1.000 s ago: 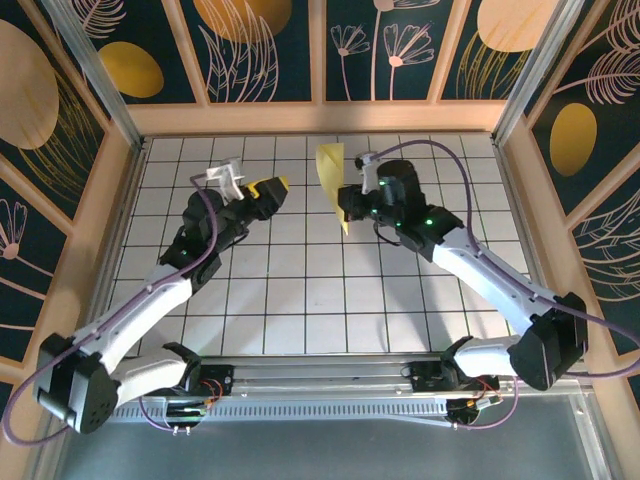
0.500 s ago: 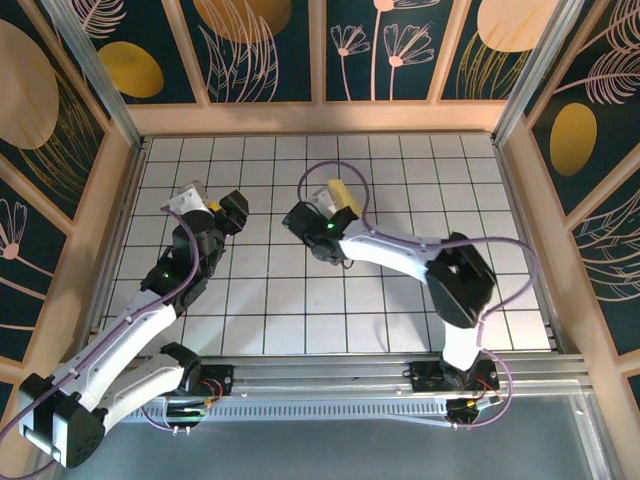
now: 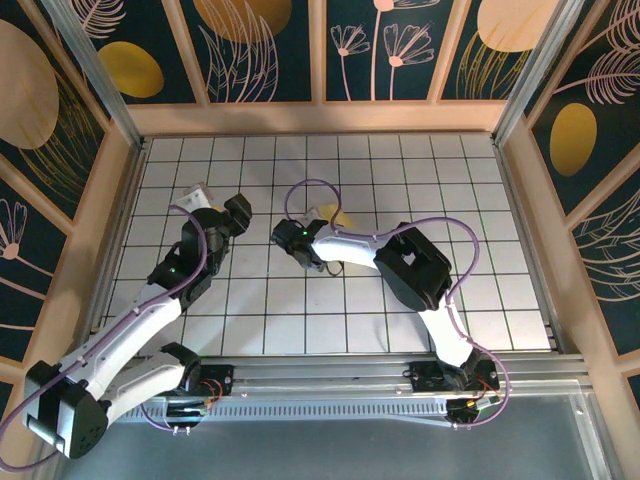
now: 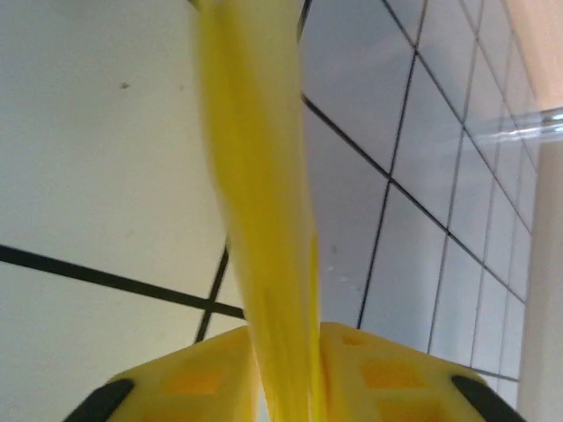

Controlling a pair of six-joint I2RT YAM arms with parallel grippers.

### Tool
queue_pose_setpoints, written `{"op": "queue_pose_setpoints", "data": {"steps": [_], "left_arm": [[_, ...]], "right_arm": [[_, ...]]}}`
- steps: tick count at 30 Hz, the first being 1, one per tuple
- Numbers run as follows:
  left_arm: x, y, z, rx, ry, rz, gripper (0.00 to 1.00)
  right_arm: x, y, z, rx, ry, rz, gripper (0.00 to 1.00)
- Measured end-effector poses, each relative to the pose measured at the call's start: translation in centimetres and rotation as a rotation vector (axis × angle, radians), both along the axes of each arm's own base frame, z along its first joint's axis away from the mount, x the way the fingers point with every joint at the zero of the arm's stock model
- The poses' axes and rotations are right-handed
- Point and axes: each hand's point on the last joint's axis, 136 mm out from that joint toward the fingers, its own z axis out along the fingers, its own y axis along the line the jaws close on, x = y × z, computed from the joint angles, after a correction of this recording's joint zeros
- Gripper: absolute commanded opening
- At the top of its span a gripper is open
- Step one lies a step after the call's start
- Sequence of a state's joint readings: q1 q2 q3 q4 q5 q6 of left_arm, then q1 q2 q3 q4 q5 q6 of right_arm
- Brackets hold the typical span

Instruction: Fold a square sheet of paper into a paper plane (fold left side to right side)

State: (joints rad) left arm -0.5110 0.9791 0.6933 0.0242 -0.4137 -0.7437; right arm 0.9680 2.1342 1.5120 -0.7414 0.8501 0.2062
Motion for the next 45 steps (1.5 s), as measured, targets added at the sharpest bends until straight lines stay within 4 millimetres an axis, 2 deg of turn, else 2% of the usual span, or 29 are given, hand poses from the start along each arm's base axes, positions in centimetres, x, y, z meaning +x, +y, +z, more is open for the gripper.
{"op": "queue_pose_setpoints", "data": {"steps": [5,8,10,13,18,23,29,35,39,45], "left_arm": [[0.2,-0.6,-0.9,0.004,0.027,-0.023,0.68],[0.4,-0.9,-1.3,-0.001,0.041,-0.035,0.69],[0.5,-1.2,-1.5,-0.009,0.052,-0.038,0.69],[0.9,-1.8,-2.3,-0.028,0.083,-0.050,0.69],[1.8,-4.1,-5.7,-0.067,0.193,-0.113,0.69],[2.7,-7.6,-10.3,-0.132,0.337,-0.213,0.68],[3.3,-11.4,-14.8,-0.247,0.474,-0.317,0.67],[3.9,-14.6,-17.5,-0.348,0.552,-0.401,0.61],[4.6,-16.3,-18.3,-0.392,0.576,-0.444,0.59],[5.4,-17.8,-18.9,-0.432,0.591,-0.484,0.55]], "right_arm": [[-0.6,1.2,-1.3,0.089,0.079,0.008,0.63],[-0.8,1.9,-1.6,0.168,0.115,0.007,0.71],[-0.8,1.8,-1.2,0.230,0.131,0.000,0.76],[-0.5,1.0,0.8,0.346,0.128,-0.022,0.80],[1.1,-1.9,5.9,0.625,0.057,-0.080,0.82],[1.8,-6.6,8.7,0.894,-0.018,-0.170,0.86],[1.1,-10.6,8.9,1.131,-0.049,-0.256,0.89],[0.4,-13.9,8.2,1.352,-0.066,-0.342,0.91],[0.0,-14.6,7.9,1.433,-0.053,-0.366,0.91],[0.0,-14.7,9.0,1.482,-0.060,-0.342,0.91]]}}
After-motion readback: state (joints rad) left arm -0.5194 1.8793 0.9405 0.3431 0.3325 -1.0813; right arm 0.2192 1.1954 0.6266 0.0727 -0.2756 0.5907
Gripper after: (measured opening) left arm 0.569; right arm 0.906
